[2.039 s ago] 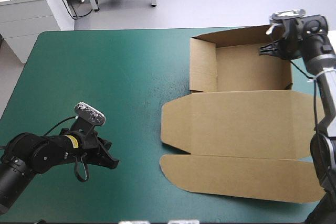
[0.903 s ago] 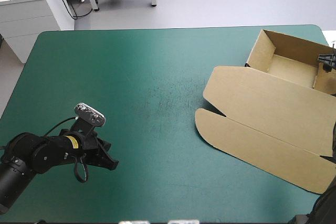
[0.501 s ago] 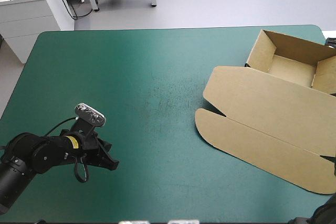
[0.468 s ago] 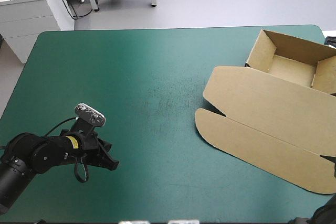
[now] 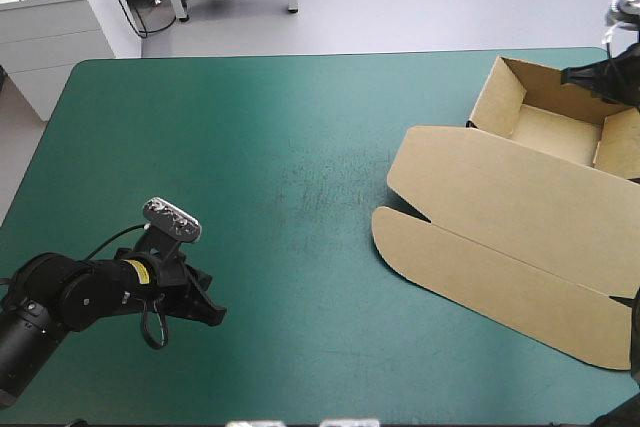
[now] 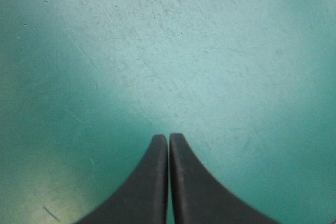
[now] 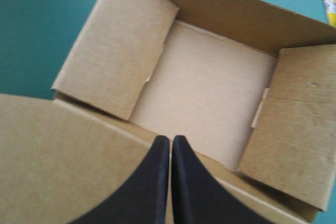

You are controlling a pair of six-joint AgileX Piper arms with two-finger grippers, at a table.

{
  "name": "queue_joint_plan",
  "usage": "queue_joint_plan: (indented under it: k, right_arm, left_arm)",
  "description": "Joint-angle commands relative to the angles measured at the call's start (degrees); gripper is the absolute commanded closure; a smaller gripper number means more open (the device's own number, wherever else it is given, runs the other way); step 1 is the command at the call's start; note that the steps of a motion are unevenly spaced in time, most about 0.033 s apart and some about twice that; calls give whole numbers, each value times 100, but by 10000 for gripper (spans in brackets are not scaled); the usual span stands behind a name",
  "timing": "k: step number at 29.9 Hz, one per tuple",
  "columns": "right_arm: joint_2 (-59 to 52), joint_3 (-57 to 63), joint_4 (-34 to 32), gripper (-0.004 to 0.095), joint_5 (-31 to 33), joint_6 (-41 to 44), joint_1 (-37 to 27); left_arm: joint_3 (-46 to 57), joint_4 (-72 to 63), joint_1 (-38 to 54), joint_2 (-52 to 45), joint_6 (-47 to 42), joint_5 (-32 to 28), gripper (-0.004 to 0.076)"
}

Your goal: Fold the box

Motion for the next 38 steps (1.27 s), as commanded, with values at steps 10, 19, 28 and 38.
queue_joint_plan:
  k: [10, 19, 28, 38]
  right_arm:
    - [-2024, 2177, 142, 912, -819, -418, 1202]
    - [-3627, 4154, 151, 912, -1265, -554, 1255]
    - [-5073, 5810, 175, 912, -1349, -554, 1255]
    - [-6681, 7163, 405, 912, -1352, -593, 1255]
  left_arm:
    - [-140, 27, -2, -75, -45, -363, 732]
    - [-140, 6, -2, -471, -183, -715, 732]
    - [302, 6, -2, -1050, -183, -771, 732]
    - [920, -164, -2, -1406, -154, -767, 732]
